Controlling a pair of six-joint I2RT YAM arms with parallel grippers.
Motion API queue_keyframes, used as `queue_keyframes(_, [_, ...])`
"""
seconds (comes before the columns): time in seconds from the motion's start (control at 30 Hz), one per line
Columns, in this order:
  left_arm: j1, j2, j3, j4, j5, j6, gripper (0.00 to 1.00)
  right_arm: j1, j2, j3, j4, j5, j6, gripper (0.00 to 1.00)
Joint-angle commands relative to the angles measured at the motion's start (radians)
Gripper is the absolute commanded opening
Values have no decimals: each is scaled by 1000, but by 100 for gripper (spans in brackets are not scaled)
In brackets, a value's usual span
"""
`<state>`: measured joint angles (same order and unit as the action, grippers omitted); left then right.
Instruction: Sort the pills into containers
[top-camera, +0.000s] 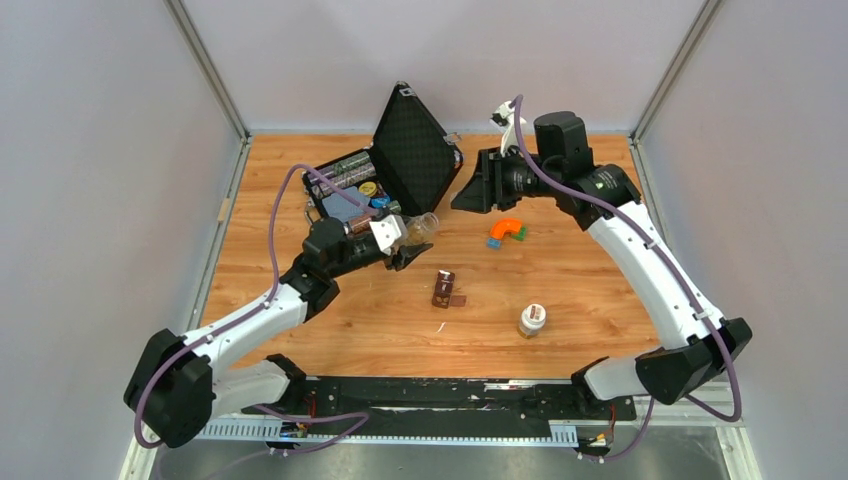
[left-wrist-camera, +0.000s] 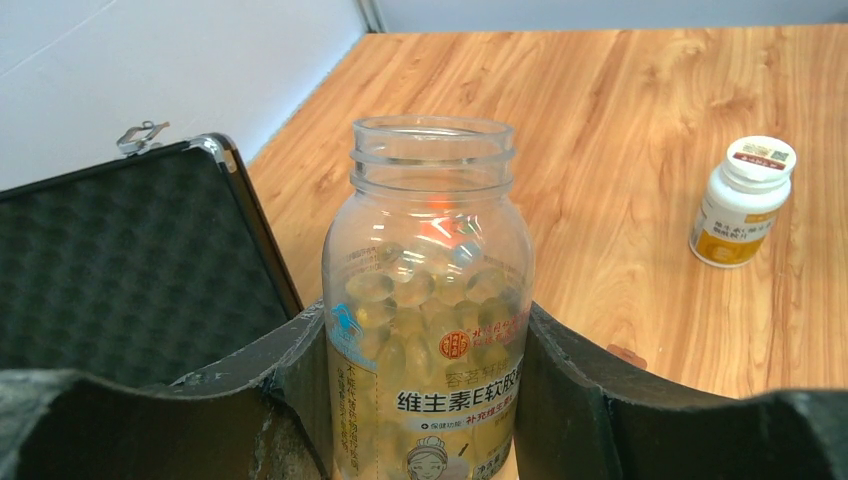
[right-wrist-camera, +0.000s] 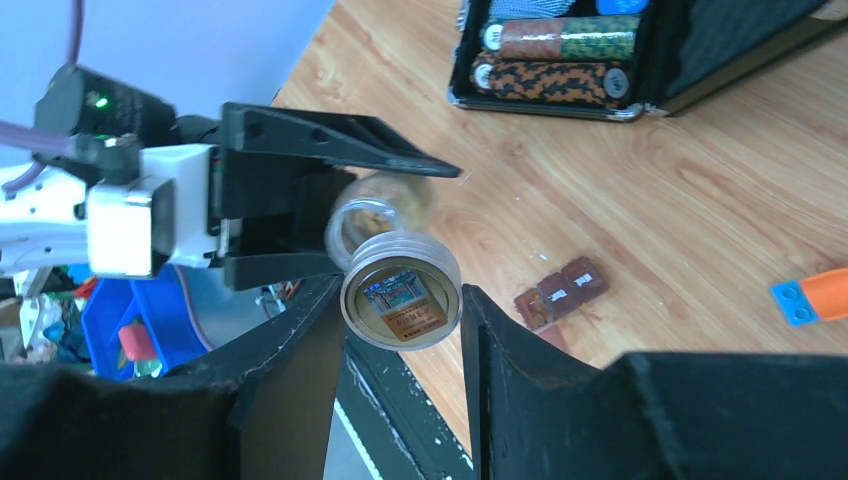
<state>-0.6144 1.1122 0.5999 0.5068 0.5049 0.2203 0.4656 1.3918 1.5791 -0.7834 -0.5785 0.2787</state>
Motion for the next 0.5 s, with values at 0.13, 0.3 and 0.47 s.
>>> queue_keyframes(0.13, [4,7,77,-41,52,87,0,109,67,144,-140,68,-60,35])
queue_keyframes(0.3, [3,20,90,-76,51,98,0,172,102,158,-168,126,-81,36])
queue_keyframes(0.47, [4,22,92,-80,55,98,0,189,117,162,-164,147,-78,36])
